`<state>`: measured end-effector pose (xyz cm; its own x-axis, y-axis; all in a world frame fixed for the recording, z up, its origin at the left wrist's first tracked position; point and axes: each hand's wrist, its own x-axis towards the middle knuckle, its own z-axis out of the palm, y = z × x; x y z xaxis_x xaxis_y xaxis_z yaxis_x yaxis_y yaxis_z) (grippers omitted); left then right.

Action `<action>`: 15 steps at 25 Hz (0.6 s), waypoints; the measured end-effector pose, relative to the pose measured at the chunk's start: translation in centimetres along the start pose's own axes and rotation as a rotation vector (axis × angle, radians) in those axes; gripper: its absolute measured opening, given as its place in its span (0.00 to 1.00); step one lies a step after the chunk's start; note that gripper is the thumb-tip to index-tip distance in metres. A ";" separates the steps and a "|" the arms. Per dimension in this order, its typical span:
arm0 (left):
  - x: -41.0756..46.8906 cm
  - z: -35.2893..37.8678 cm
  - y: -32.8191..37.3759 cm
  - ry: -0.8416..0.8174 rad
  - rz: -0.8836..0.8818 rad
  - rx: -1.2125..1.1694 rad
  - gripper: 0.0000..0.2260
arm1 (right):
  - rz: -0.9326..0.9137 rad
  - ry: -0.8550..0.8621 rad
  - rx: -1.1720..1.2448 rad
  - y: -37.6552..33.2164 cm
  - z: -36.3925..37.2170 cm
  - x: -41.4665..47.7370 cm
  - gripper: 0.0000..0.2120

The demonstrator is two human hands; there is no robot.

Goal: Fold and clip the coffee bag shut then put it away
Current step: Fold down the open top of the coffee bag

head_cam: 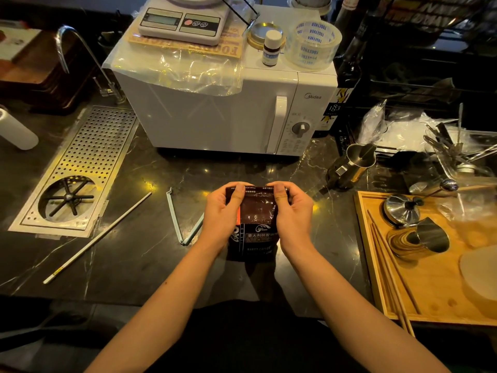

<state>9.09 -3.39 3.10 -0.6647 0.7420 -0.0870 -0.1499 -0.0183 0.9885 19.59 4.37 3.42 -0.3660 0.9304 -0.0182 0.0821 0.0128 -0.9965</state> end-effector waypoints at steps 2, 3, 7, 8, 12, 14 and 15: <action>0.1 0.1 -0.3 0.021 0.008 0.023 0.10 | 0.000 -0.002 0.001 0.0 0.0 0.1 0.11; 0.2 0.2 -0.5 0.027 0.016 0.035 0.10 | 0.001 -0.004 0.000 0.0 0.0 0.1 0.12; 0.3 0.4 -0.6 0.029 0.023 0.069 0.13 | 0.006 0.019 -0.003 0.0 0.2 0.2 0.14; 0.3 0.4 -0.6 0.028 0.026 0.068 0.14 | 0.000 0.028 -0.013 0.1 0.2 0.1 0.14; -0.3 0.7 -0.7 0.084 0.077 0.124 0.10 | -0.065 0.056 -0.084 0.2 0.2 -0.3 0.13; -0.4 0.8 -0.7 0.124 0.101 0.171 0.05 | -0.082 0.063 -0.114 0.3 0.2 -0.5 0.12; -0.5 0.9 -0.7 0.136 0.113 0.192 0.04 | -0.086 0.064 -0.125 0.3 0.2 -0.6 0.11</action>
<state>10.15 -3.13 2.54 -0.7633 0.6456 0.0221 0.0640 0.0416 0.9971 19.63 3.69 3.16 -0.3172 0.9453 0.0757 0.1690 0.1349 -0.9763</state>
